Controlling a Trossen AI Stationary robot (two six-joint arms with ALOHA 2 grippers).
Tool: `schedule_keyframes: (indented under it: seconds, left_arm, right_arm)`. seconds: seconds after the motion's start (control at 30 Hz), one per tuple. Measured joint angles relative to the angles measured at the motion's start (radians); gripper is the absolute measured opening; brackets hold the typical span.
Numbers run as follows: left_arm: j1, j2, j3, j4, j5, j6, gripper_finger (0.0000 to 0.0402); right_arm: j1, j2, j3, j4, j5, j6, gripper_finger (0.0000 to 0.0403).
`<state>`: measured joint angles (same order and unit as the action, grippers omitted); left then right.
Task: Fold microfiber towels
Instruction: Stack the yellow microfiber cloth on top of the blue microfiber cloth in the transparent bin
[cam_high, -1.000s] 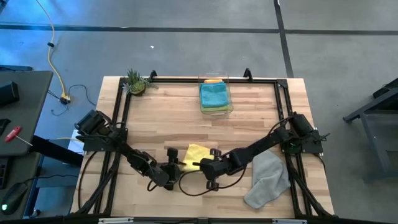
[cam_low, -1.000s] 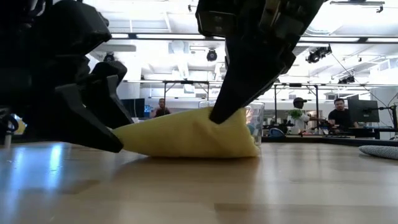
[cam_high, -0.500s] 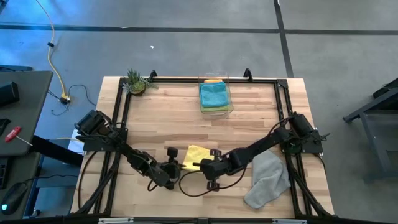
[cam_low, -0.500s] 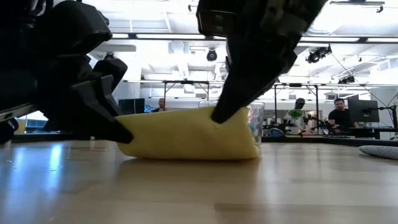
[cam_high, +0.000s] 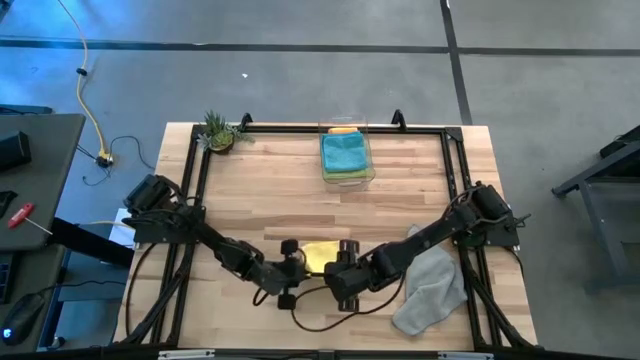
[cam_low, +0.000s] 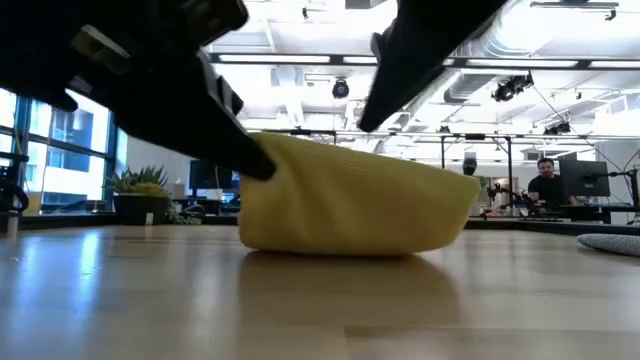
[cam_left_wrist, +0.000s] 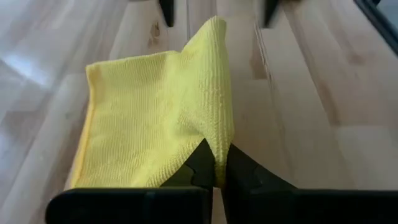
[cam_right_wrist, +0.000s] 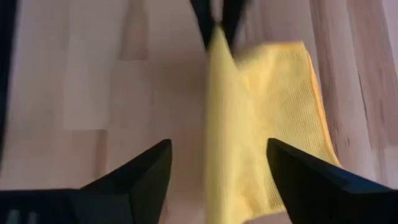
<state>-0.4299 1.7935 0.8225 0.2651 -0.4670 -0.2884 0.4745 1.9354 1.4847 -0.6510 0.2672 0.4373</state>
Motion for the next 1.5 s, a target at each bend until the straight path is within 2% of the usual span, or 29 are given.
schedule_keyframes:
  seconds: [0.13,0.6,0.7,0.87,1.03,1.17,1.3,1.5]
  left_arm:
    - [0.027,0.0,0.007,0.0,0.034,-0.05,0.0001]
    - [0.044,0.0,0.007,-0.016,0.069,-0.077,0.0001]
    - [0.044,0.0,0.007,-0.016,0.074,-0.077,0.0]
    - [0.044,0.0,0.007,-0.018,0.074,-0.078,0.0]
    - [0.044,0.0,0.007,-0.019,0.074,-0.079,0.0002]
    - [0.044,0.0,0.007,-0.019,0.074,-0.094,0.0021]
    - [0.037,-0.022,0.005,-0.04,0.086,-0.094,0.0056]
    - [0.002,-0.151,-0.049,-0.125,0.1,-0.119,0.0114]
  right_arm:
    - [-0.002,0.001,0.007,-0.003,0.013,-0.027,0.0271]
    - [-0.017,0.129,0.006,0.039,0.1,-0.034,0.0257]
    - [-0.019,0.143,0.006,0.052,0.1,-0.045,0.0233]
    - [-0.027,0.171,0.006,0.052,0.095,-0.068,0.0168]
    - [-0.028,0.172,0.006,0.051,0.095,-0.079,0.0086]
    - [-0.028,0.172,0.006,0.051,0.098,-0.101,0.0014]
    - [-0.023,0.171,0.006,0.047,0.094,-0.113,0.0016]
    - [-0.022,0.144,0.006,0.007,0.06,-0.128,0.0005]
